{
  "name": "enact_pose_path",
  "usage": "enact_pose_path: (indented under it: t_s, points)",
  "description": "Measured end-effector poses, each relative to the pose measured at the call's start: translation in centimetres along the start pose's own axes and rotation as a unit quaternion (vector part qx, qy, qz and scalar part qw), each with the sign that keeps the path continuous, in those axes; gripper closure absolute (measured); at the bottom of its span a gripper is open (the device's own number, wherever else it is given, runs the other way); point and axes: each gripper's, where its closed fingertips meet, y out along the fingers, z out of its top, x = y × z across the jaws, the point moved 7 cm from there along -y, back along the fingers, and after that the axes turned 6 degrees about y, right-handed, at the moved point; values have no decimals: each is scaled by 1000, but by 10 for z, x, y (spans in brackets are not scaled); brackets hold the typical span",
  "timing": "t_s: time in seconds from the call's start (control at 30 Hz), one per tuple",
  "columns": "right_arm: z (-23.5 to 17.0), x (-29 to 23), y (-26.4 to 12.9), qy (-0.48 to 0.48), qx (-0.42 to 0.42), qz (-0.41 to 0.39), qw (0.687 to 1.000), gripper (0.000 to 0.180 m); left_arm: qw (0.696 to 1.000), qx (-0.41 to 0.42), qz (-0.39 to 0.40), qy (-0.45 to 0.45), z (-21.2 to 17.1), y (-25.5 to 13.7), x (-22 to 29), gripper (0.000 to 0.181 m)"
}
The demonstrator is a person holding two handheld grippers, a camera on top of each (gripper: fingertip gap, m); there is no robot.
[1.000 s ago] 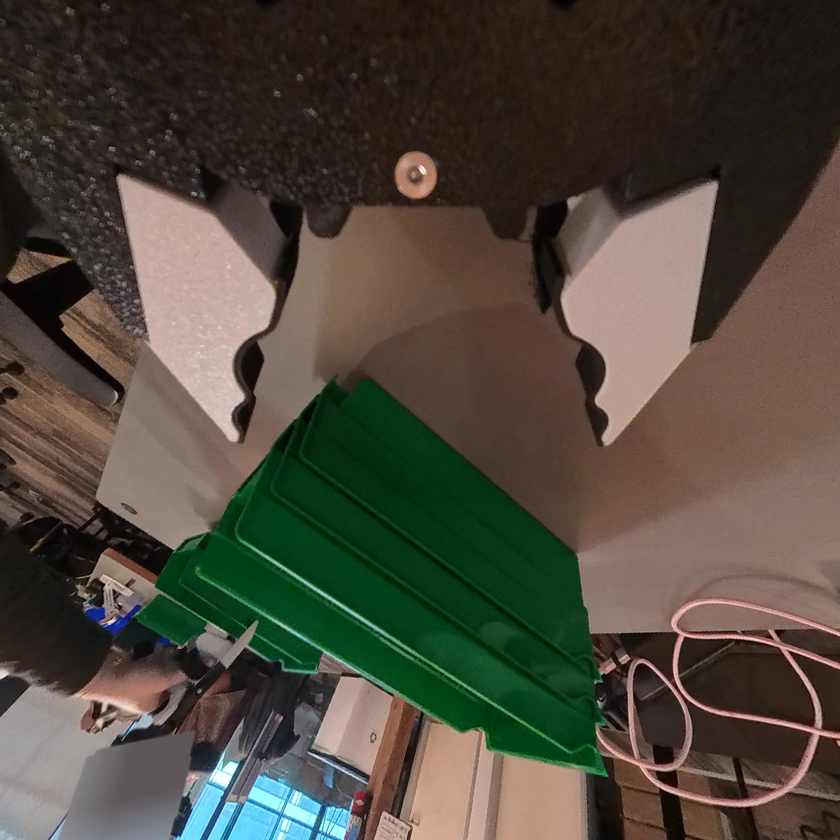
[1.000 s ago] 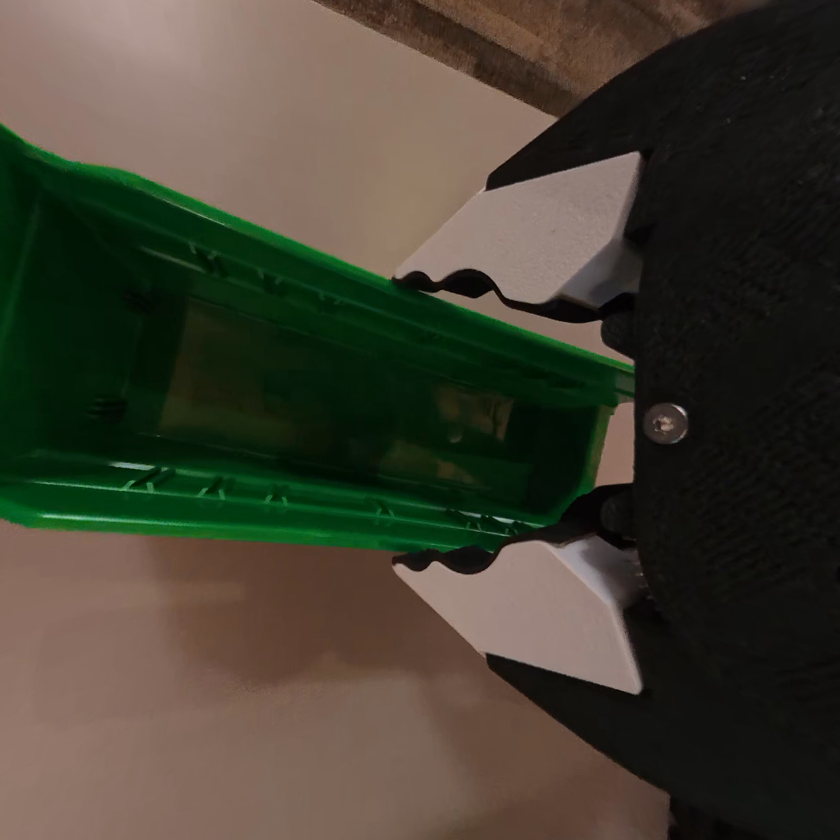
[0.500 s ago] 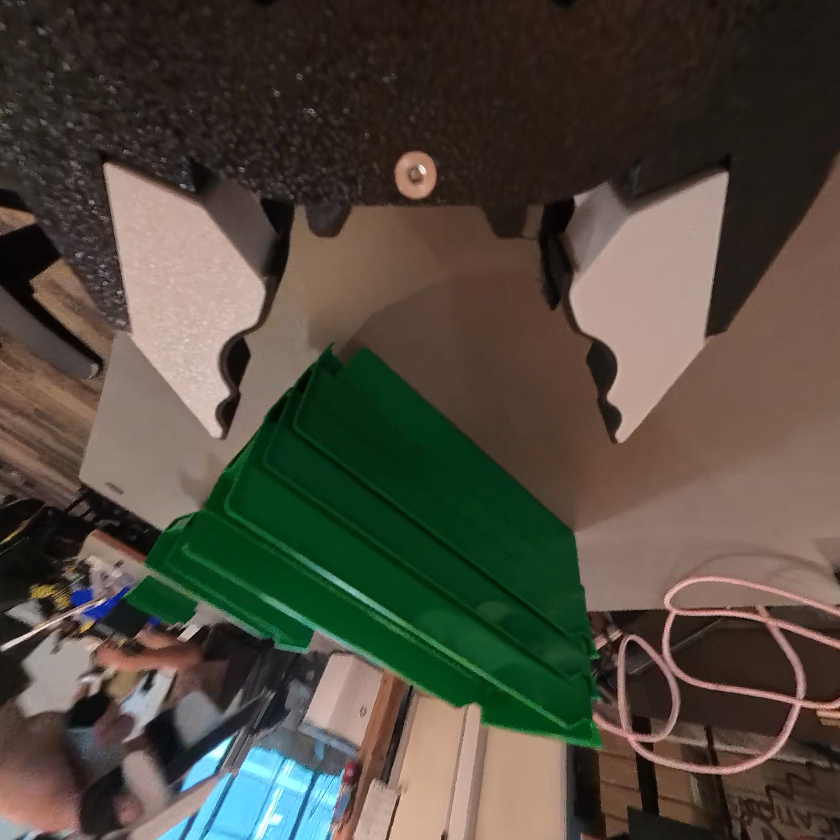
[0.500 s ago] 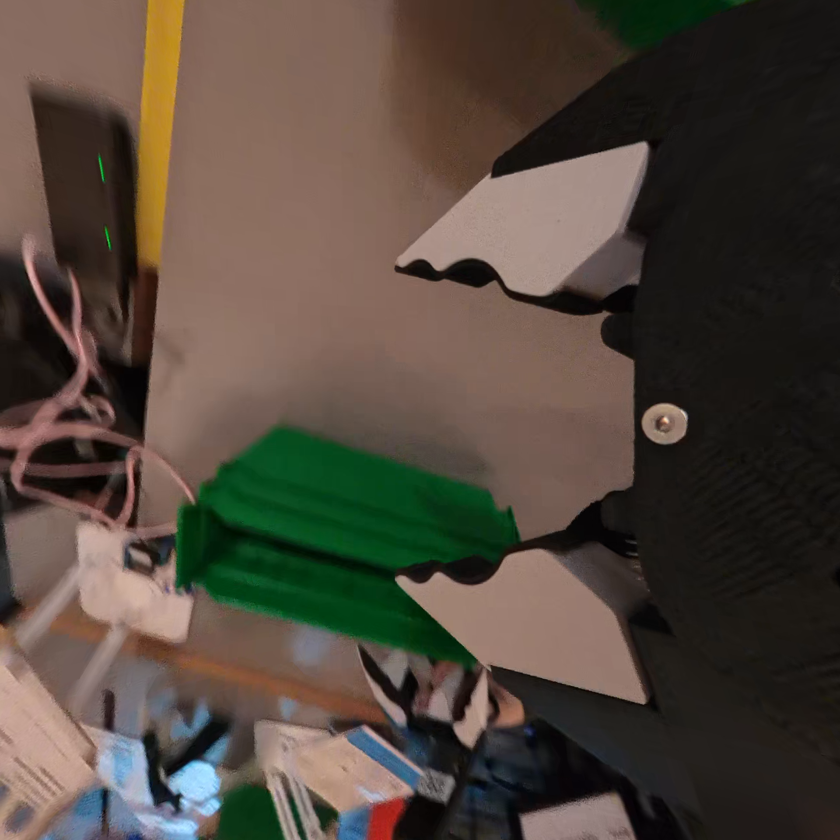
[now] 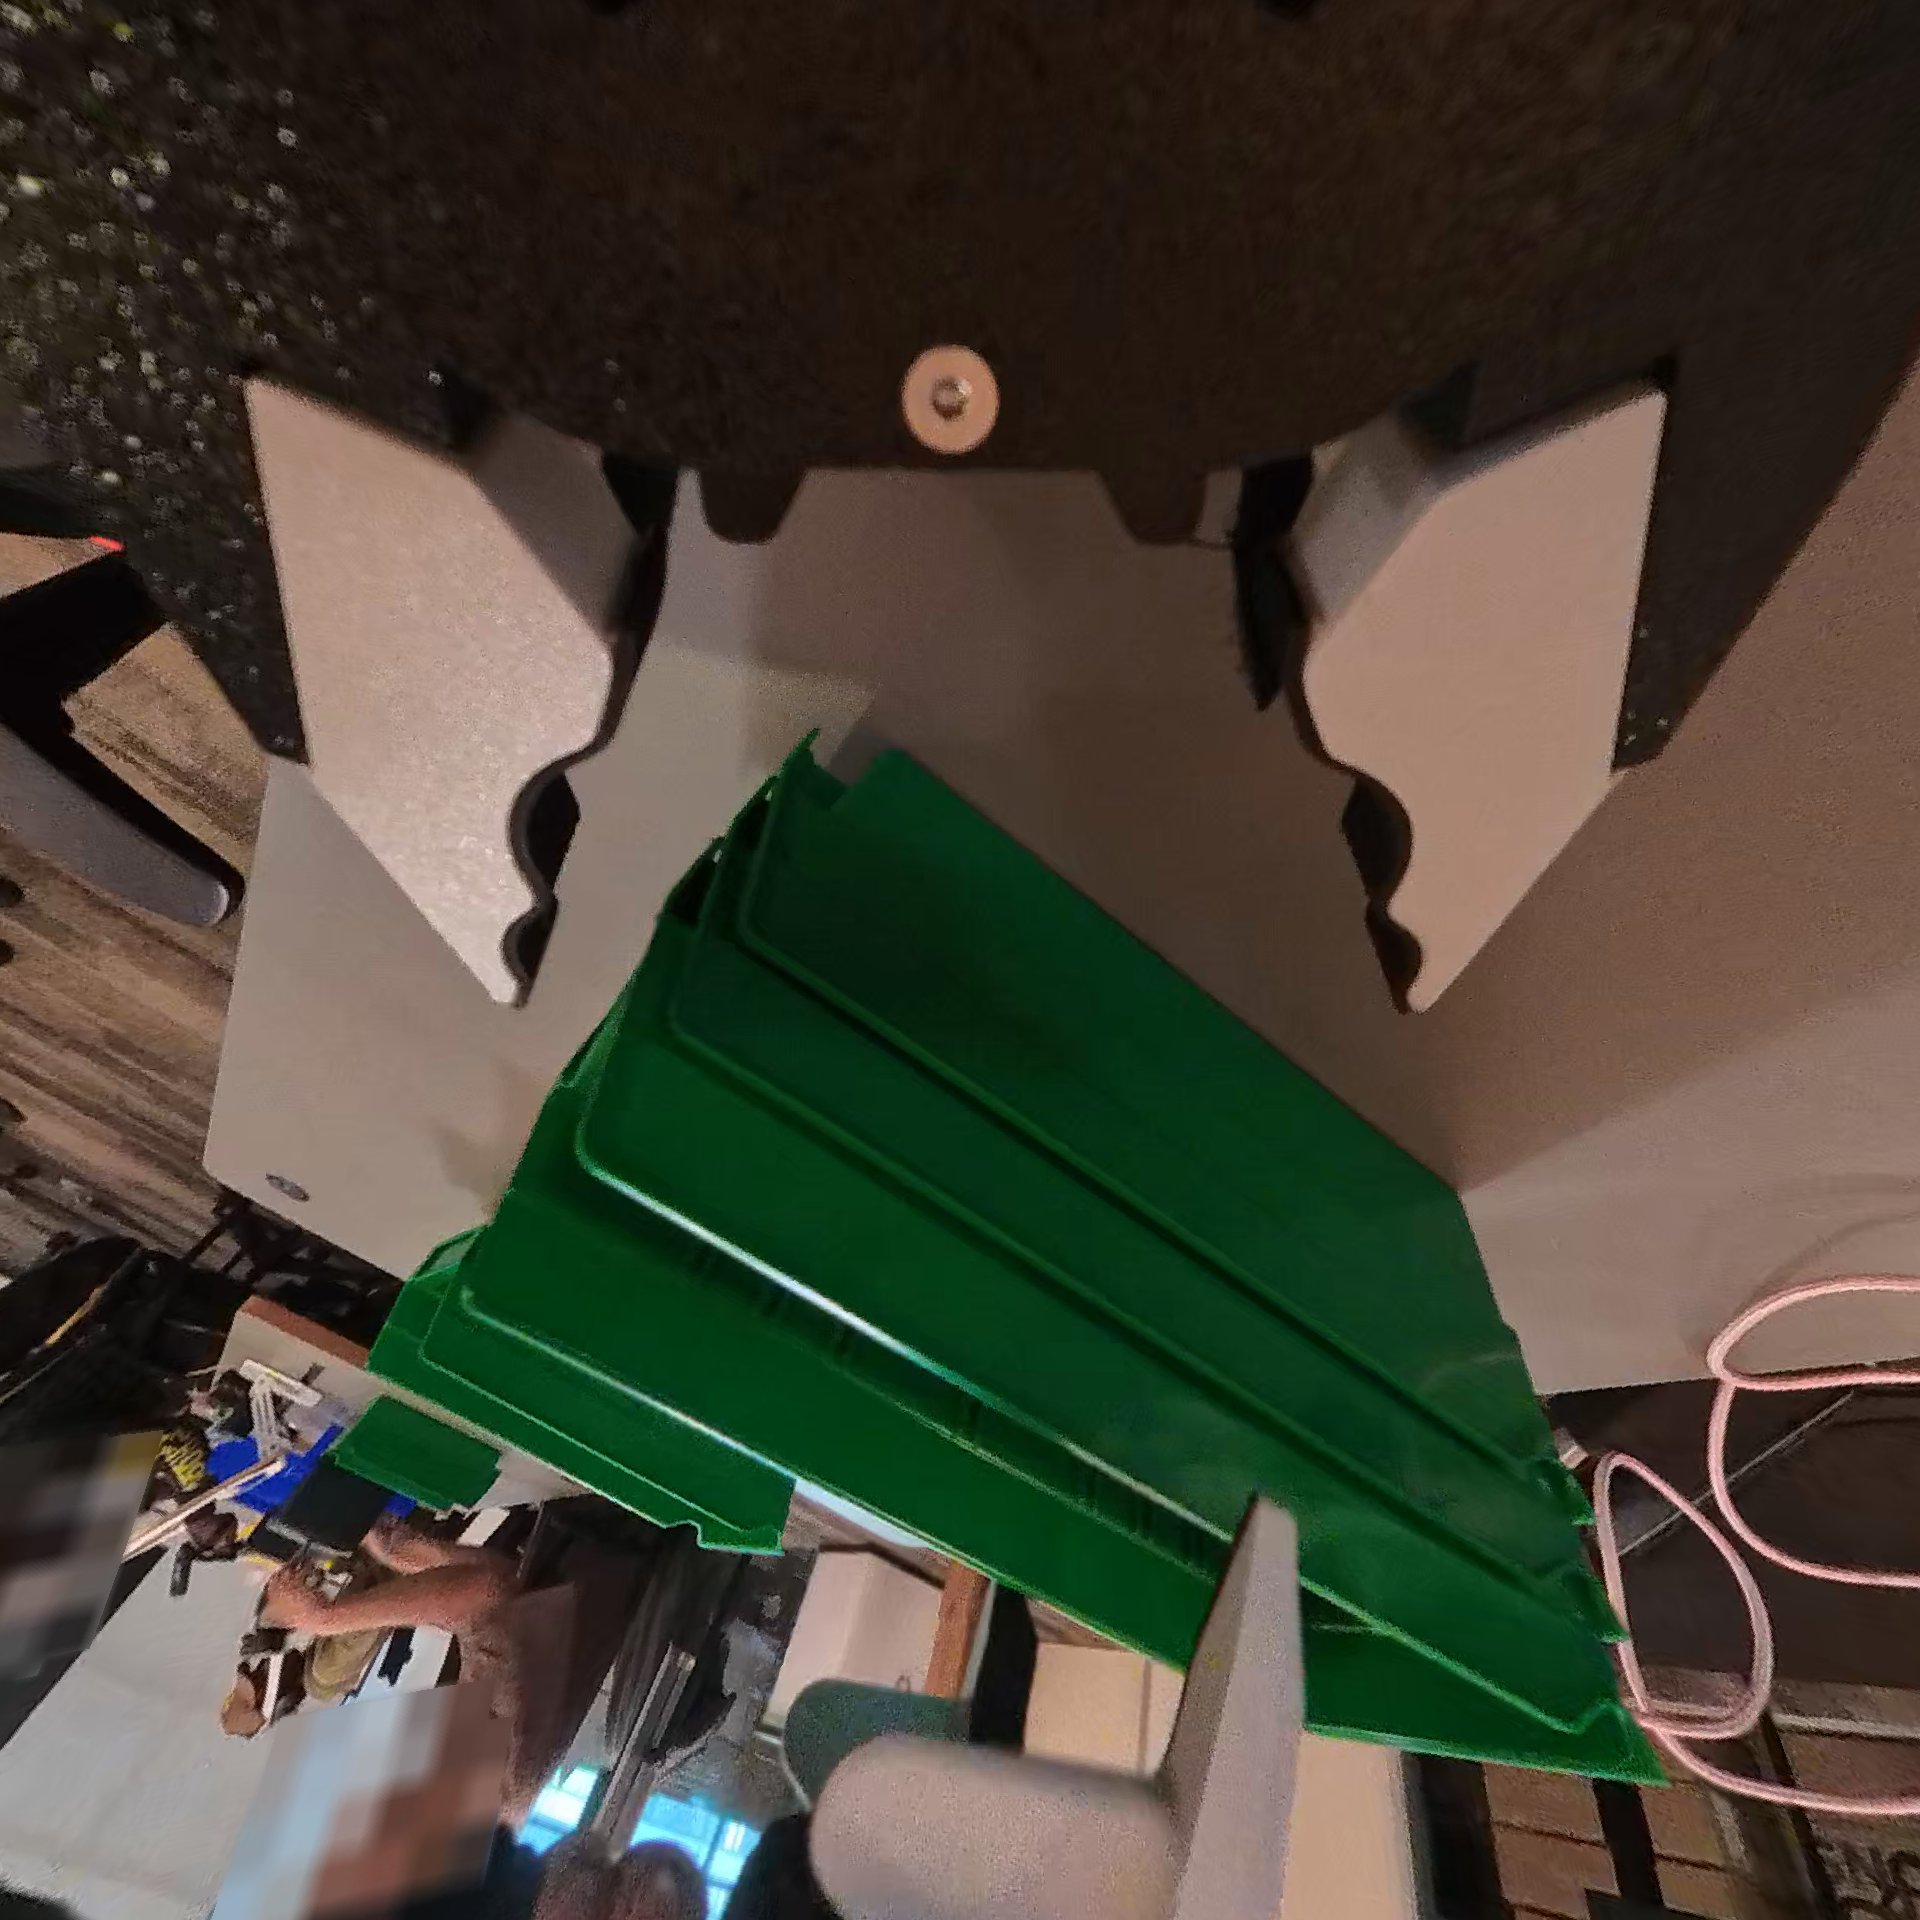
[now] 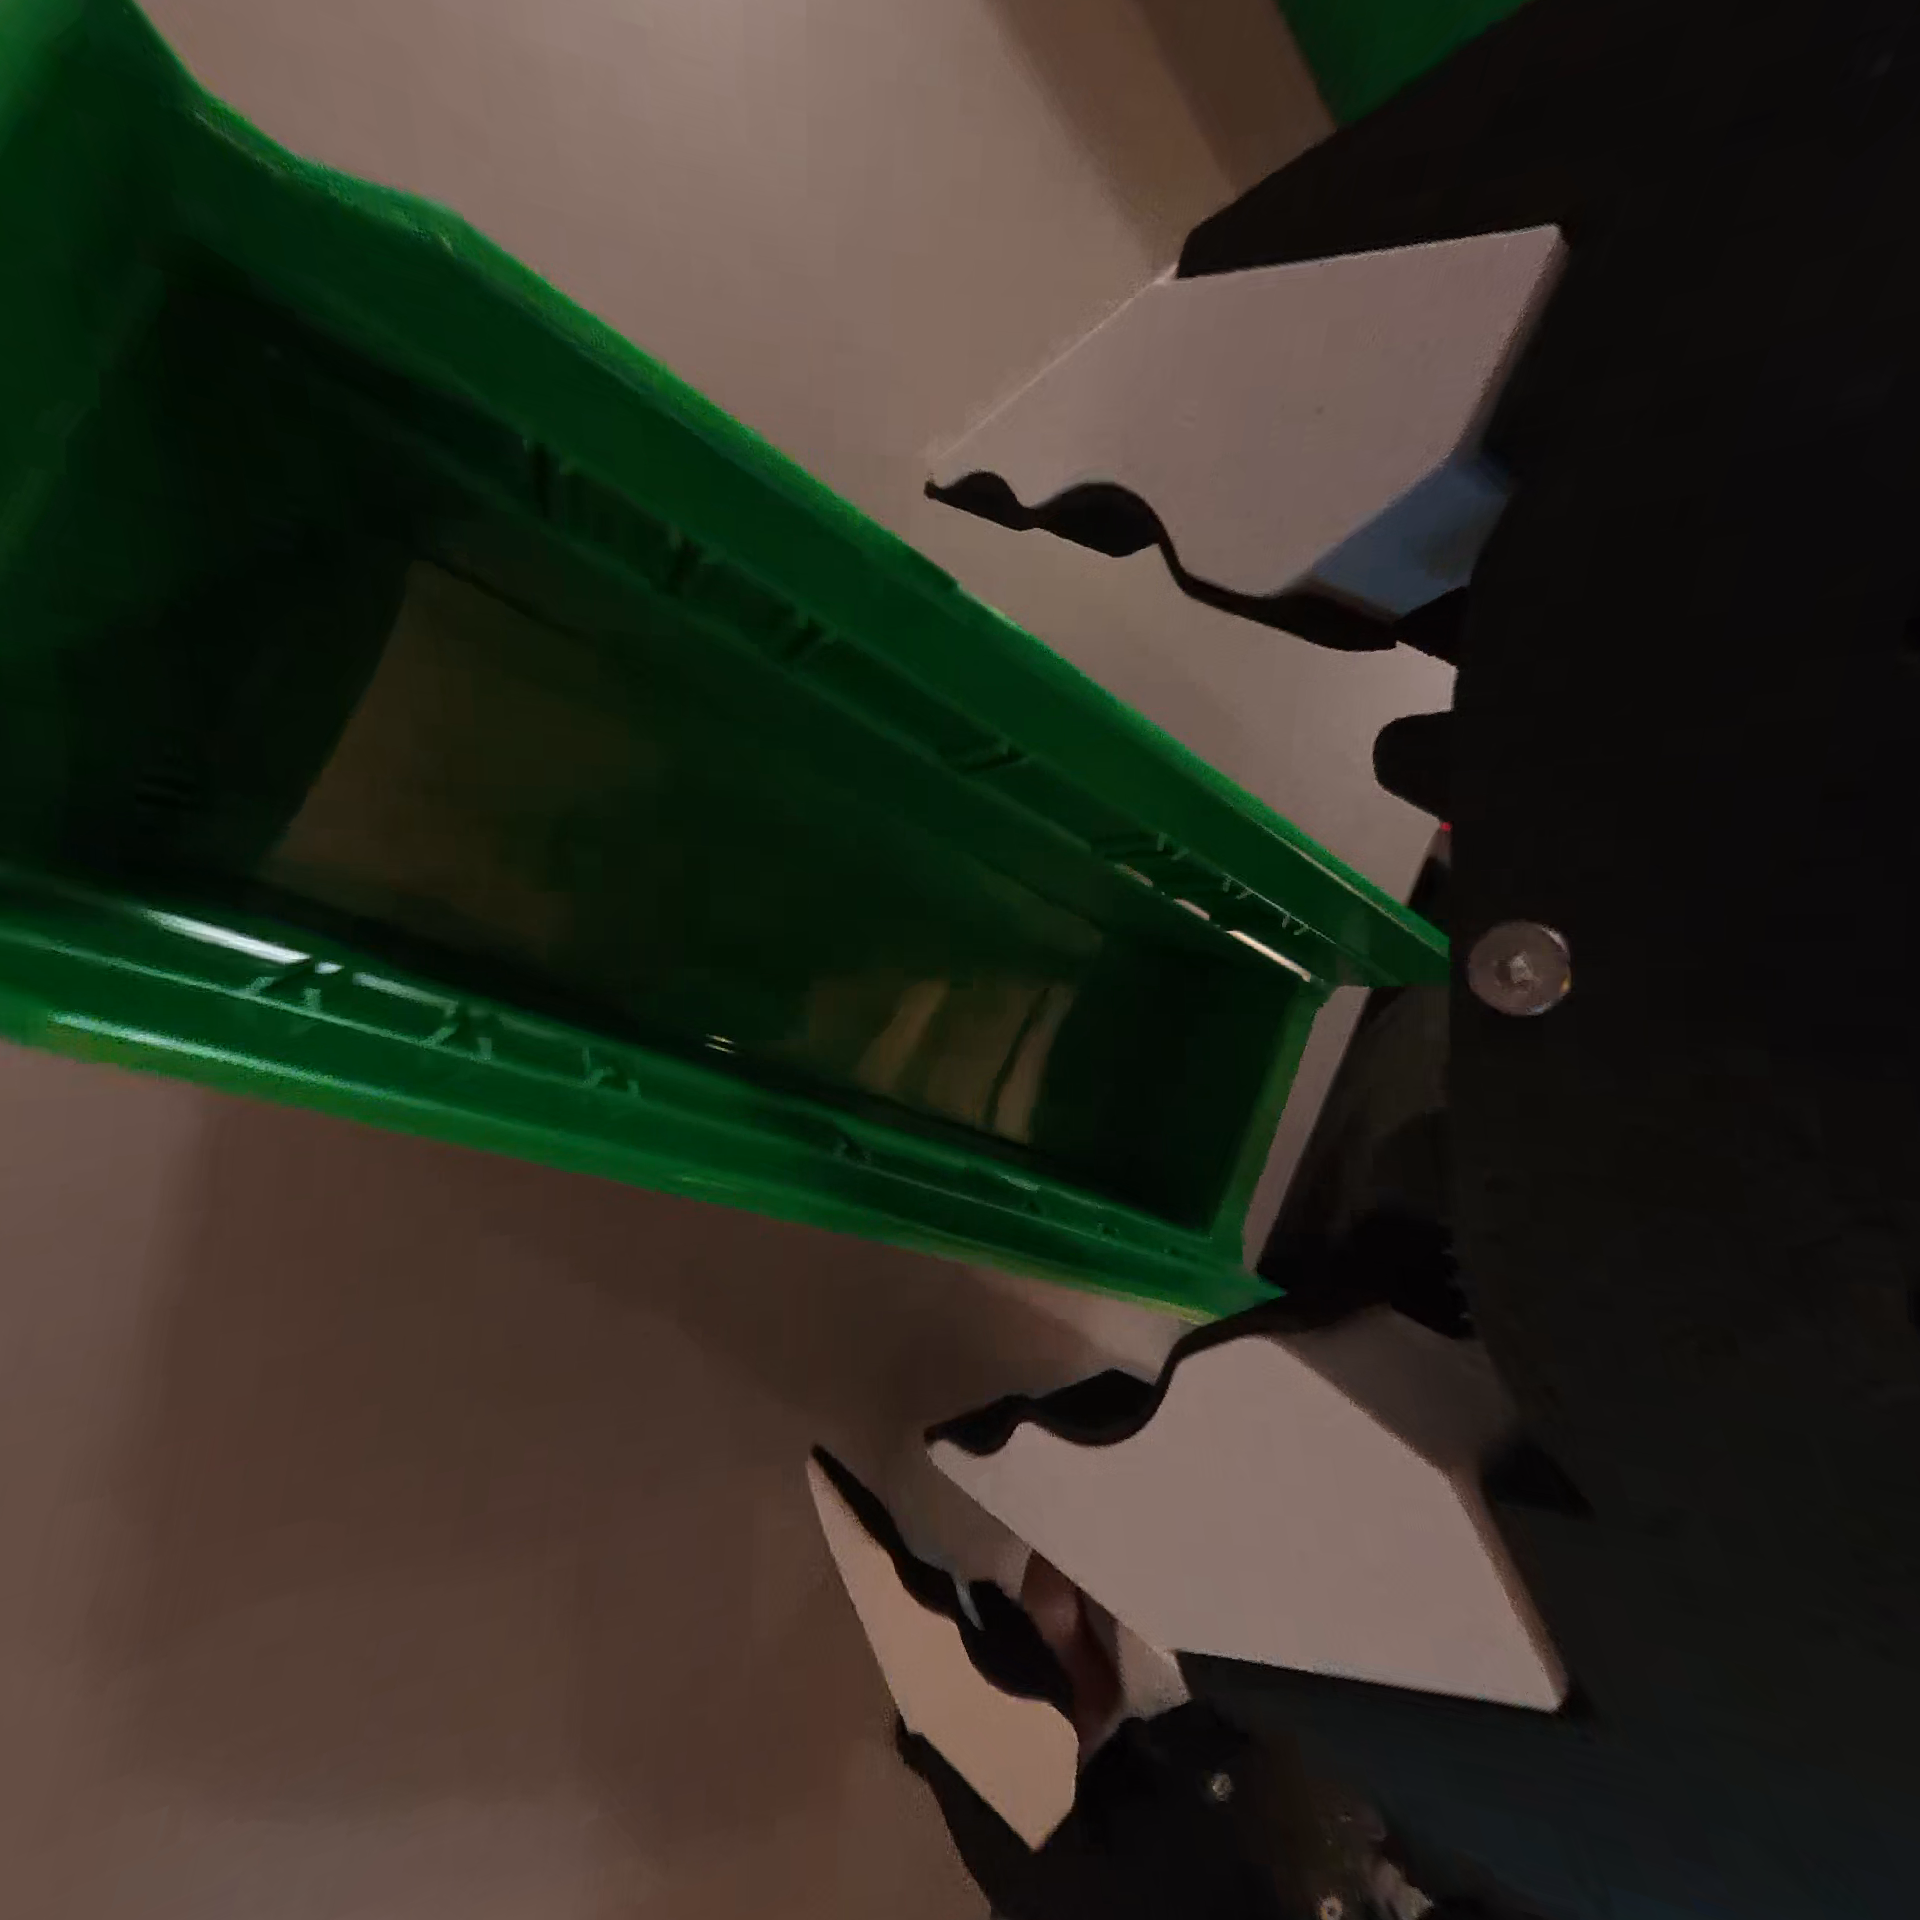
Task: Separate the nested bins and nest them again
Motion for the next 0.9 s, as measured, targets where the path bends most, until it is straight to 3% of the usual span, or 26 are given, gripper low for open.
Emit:
enact_pose_path:
  t_s: [0.17, 0.37, 0.43, 0.47, 0.53, 0.57, 0.63, 0.73, 0.83, 0.87, 0.9]
  points:
    - [2, 0, 2, -15, -8, -41, 999, 66, 1000, -6, 4, 1, 1, 1, 2, 30]
    - [0, -2, -16, -39, -9, -86, 996, 84, 1000, 1, 5, 2, 4, -3, 2, 33]
    - [1, -16, -25, -54, 8, -14, 998, 165, 1000, 0, 6, 4, 4, -4, 2, 34]
    - [5, -16, -36, -63, 38, -22, 997, 179, 1000, -1, 6, 4, 4, -4, 2, 35]
    - [12, -12, -62, -94, 103, -71, 988, 180, 1000, -3, 5, 5, 4, -3, 2, 35]
    - [12, -13, -71, -96, 115, -63, 987, 179, 1000, -5, 3, 4, 3, -2, 3, 35]
    - [7, -19, -79, -76, 107, 1, 991, 129, 1000, -8, 0, 2, 3, -1, 3, 34]
    - [-3, -21, -72, -69, 73, 72, 992, 100, 1000, -6, -4, 1, 3, -1, 5, 34]
    - [-9, -11, -51, -61, 43, 68, 995, 33, 1000, -10, -4, 2, 3, -3, 5, 35]
    - [-10, -6, -42, -57, 30, 57, 996, 19, 1000, -12, -3, 2, 2, -3, 4, 35]
    - [-11, -1, -34, -62, 20, 40, 997, 19, 1000, -14, -2, 2, 2, -4, 4, 35]
